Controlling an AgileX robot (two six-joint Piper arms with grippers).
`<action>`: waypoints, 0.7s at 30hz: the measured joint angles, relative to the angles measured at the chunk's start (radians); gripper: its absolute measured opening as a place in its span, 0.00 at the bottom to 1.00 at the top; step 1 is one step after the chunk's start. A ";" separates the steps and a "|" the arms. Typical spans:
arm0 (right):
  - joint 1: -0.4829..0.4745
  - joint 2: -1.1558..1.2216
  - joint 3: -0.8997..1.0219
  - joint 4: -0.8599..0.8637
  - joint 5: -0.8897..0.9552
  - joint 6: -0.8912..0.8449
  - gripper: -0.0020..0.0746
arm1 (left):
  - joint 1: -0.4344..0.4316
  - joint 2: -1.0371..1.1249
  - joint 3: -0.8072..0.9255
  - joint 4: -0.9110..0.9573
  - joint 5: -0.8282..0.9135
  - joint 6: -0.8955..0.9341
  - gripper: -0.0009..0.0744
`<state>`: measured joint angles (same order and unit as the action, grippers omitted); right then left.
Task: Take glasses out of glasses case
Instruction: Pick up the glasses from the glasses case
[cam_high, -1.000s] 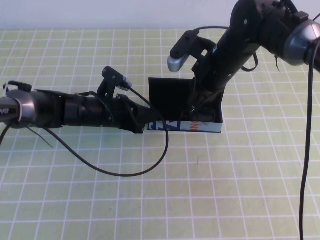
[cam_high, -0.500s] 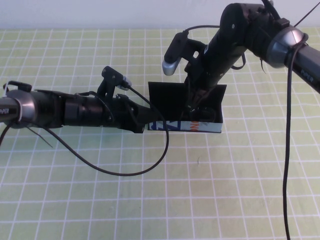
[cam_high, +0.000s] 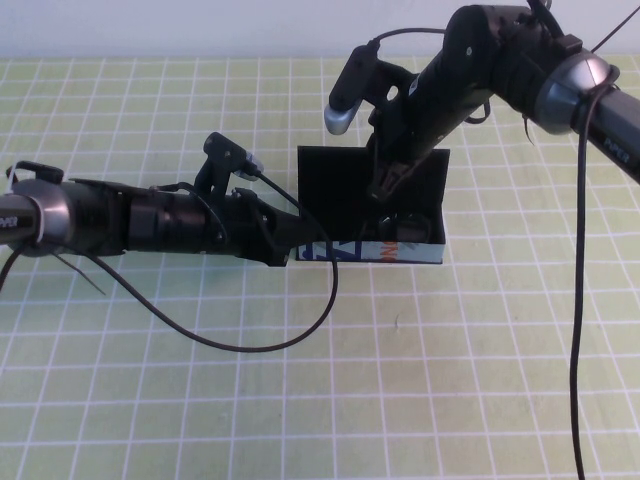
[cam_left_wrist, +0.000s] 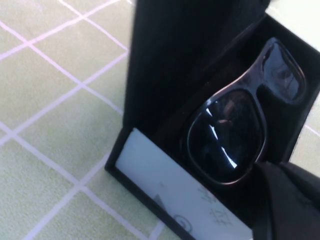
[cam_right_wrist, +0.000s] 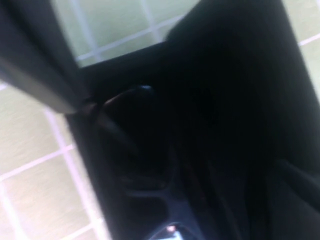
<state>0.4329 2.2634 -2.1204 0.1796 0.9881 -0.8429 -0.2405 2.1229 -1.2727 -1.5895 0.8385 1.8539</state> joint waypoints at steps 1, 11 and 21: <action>0.000 0.000 0.000 -0.002 -0.012 0.000 0.03 | 0.000 0.000 0.000 0.003 0.000 0.000 0.01; -0.001 0.031 -0.002 -0.068 -0.105 0.107 0.16 | 0.000 -0.002 0.000 0.016 0.002 -0.019 0.01; -0.001 0.080 -0.003 -0.081 -0.140 0.172 0.08 | 0.000 -0.003 0.000 0.022 0.002 -0.019 0.01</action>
<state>0.4323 2.3436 -2.1229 0.0985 0.8479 -0.6708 -0.2405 2.1197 -1.2727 -1.5678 0.8403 1.8348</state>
